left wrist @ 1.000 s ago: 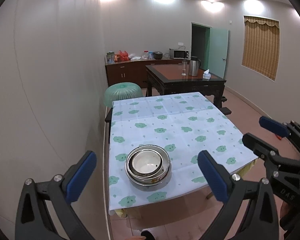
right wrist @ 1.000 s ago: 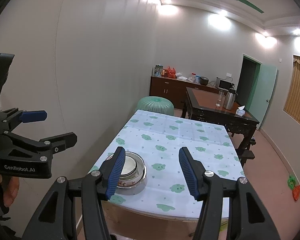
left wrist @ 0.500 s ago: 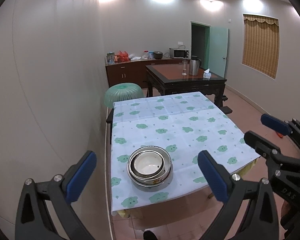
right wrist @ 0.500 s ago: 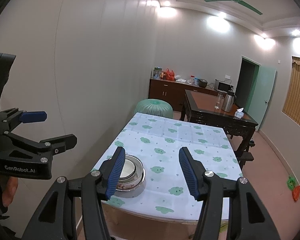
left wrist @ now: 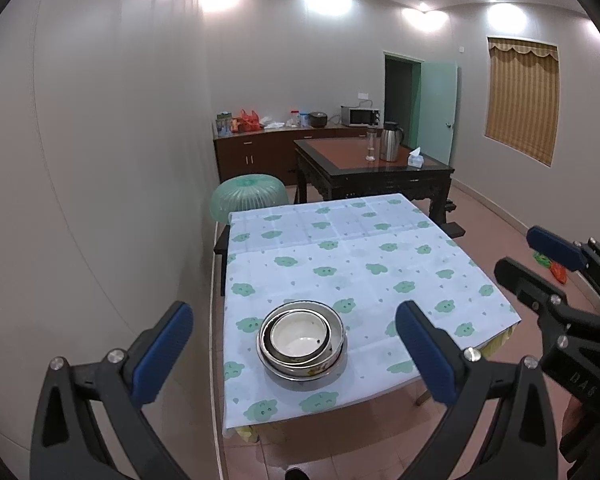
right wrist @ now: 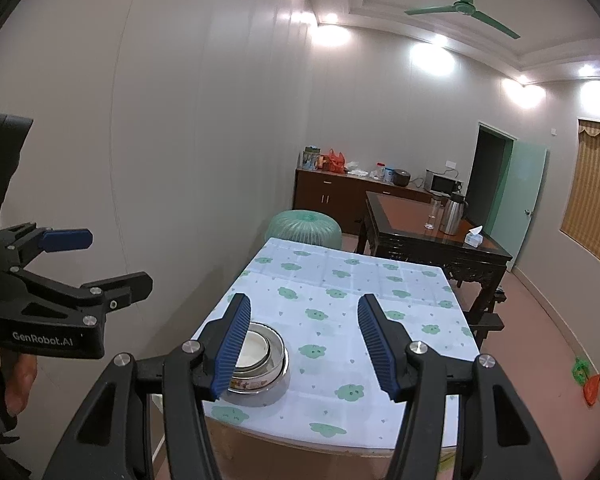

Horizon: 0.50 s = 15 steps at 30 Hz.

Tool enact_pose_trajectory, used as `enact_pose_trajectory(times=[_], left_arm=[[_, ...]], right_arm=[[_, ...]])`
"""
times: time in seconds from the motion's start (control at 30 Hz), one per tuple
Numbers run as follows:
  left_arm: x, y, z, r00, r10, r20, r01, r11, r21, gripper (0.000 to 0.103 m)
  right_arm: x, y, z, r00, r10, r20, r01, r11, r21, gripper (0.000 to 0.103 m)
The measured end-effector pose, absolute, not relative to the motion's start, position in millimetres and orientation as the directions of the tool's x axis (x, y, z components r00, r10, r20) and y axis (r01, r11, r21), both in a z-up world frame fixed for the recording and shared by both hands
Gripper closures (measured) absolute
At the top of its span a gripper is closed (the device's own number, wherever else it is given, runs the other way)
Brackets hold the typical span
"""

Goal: Organize plates and bowls

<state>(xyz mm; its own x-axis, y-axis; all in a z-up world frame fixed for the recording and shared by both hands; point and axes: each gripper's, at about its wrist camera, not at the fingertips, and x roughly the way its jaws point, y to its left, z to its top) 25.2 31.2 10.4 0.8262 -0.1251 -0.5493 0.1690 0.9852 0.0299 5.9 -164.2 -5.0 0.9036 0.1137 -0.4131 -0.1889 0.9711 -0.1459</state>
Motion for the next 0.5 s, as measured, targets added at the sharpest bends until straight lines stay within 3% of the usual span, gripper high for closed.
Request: enact_pose_trajectory(times=[0.5], left_arm=[[19.5, 20.7, 12.5, 0.848, -0.131, -0.514, 0.186, 0.981, 0.057, 0.0]], right_arm=[[4.3, -169.0, -3.7, 0.908, 0.113, -0.404, -0.18, 0.975, -0.133, 0.044]])
